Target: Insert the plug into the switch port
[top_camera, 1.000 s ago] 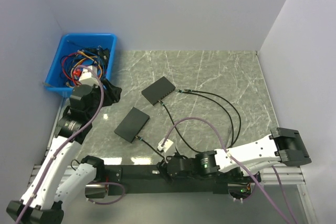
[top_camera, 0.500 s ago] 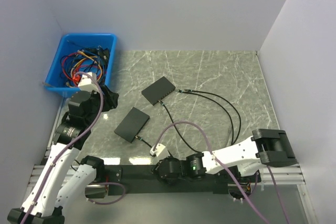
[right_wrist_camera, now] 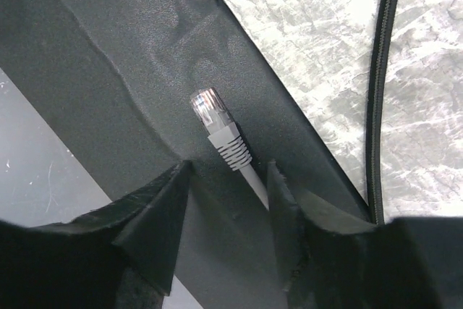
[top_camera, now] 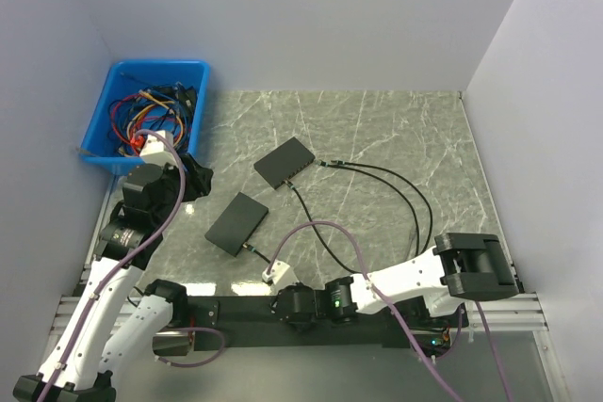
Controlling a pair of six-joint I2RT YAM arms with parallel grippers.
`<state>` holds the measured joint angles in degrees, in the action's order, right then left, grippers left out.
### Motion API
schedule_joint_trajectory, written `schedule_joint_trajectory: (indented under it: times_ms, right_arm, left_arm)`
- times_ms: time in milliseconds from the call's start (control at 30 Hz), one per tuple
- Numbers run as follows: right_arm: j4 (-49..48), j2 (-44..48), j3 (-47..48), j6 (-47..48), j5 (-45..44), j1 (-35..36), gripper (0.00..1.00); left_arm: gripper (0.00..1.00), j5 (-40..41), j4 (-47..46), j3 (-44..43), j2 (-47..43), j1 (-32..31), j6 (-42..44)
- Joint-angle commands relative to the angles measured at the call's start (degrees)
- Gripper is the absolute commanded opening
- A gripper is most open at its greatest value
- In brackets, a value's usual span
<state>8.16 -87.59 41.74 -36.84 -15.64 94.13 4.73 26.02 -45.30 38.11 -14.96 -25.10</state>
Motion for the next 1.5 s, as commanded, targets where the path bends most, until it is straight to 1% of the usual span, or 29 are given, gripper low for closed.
schedule_joint_trajectory:
  times_ms: [0, 33, 100, 133, 200, 233, 333, 433, 533, 700, 767, 867, 900, 967, 1000, 1067, 1100, 1133, 1200, 1233, 1333, 1467]
  right_arm:
    - [1.1, -0.9, 2.2, -0.2, -1.5, -0.1, 0.5]
    - [1.4, -1.4, 2.3, -0.2, -2.1, -0.1, 0.44]
    - [2.2, -2.0, 2.6, -0.1, -2.7, -0.1, 0.38]
    - [2.4, -2.3, 2.7, 0.0, -3.1, -0.1, 0.32]
    - [2.5, -3.3, 3.1, 0.2, -3.1, -0.2, 0.26]
    - [2.2, -3.5, 3.3, 0.4, -3.0, -0.1, 0.14]
    - [1.7, -4.0, 3.9, 0.3, -3.2, 0.0, 0.0]
    - [2.0, -3.2, 5.5, 0.5, -4.4, 0.0, 0.0]
    - [1.9, -0.2, 7.9, 1.8, -5.3, 0.0, 0.0]
    - [-3.6, 8.7, 11.9, 5.8, -2.8, -1.8, 0.0]
    - [-3.9, 12.2, 15.1, 8.4, -3.3, -2.6, 0.0]
    - [-5.5, 16.6, 17.6, 11.1, -1.9, -6.1, 0.0]
    - [-5.9, 17.4, 17.9, 11.5, -0.7, -8.6, 0.0]
    - [-4.0, 17.5, 20.3, 14.1, 3.3, -10.8, 0.0]
    - [-0.6, 16.9, 21.2, 15.5, 3.2, -11.2, 0.0]
    - [3.2, 14.7, 22.4, 18.6, 1.8, -10.8, 0.09]
    - [6.0, 14.1, 22.0, 18.6, 0.4, -10.4, 0.14]
    - [6.7, 13.7, 19.7, 18.5, -0.8, -9.1, 0.26]
    - [7.7, 13.8, 16.5, 16.5, -3.3, -7.9, 0.39]
    - [8.0, 14.0, 13.1, 15.6, -3.9, -7.3, 0.44]
    - [9.8, 14.8, 8.6, 12.4, -5.1, -4.9, 0.5]
    - [11.0, 13.8, 6.1, 9.2, -4.5, -2.9, 0.51]
  left_arm:
    - [0.6, -0.7, -0.6, -0.3, -0.4, 0.3, 0.7]
    - [0.6, -0.7, -0.5, -0.2, -0.5, 0.3, 0.8]
    - [0.6, -0.8, -0.6, -0.2, -0.6, 0.3, 0.6]
    - [0.6, -0.9, -0.6, -0.2, -0.6, 0.3, 0.6]
    - [0.6, -0.8, -0.6, -0.1, -0.6, 0.3, 0.6]
    - [0.6, -0.8, -0.6, -0.2, -0.6, 0.3, 0.6]
    - [0.6, -0.9, -0.5, -0.1, -0.6, 0.3, 0.6]
    - [0.6, -1.0, -0.6, -0.2, -0.6, 0.3, 0.6]
    - [0.6, -1.0, -0.6, -0.2, -0.6, 0.3, 0.7]
    - [0.6, -1.1, -0.7, -0.1, -0.6, 0.4, 0.8]
    - [0.61, -1.2, -0.7, -0.1, -0.6, 0.4, 0.7]
    - [0.6, -1.2, -0.8, -0.1, -0.6, 0.4, 0.7]
    - [0.61, -1.2, -0.8, -0.1, -0.7, 0.4, 0.7]
    - [0.6, -1.1, -0.6, -0.1, -0.7, 0.4, 0.6]
    - [0.6, -1.2, -0.6, 0.0, -0.8, 0.4, 0.5]
    - [0.61, -1.1, -0.6, -0.1, -0.8, 0.4, 0.5]
    - [0.6, -1.1, -0.6, 0.0, -0.9, 0.5, 0.5]
    - [0.6, -1.1, -0.6, -0.1, -0.9, 0.4, 0.5]
    - [0.6, -1.0, -0.5, -0.1, -1.0, 0.4, 0.6]
    - [0.6, -0.8, -0.5, -0.1, -1.0, 0.4, 0.5]
    - [0.6, -1.0, -0.8, -0.1, -1.3, 0.4, 0.7]
    - [0.6, -1.1, -0.6, -0.1, -1.0, 0.5, 0.7]
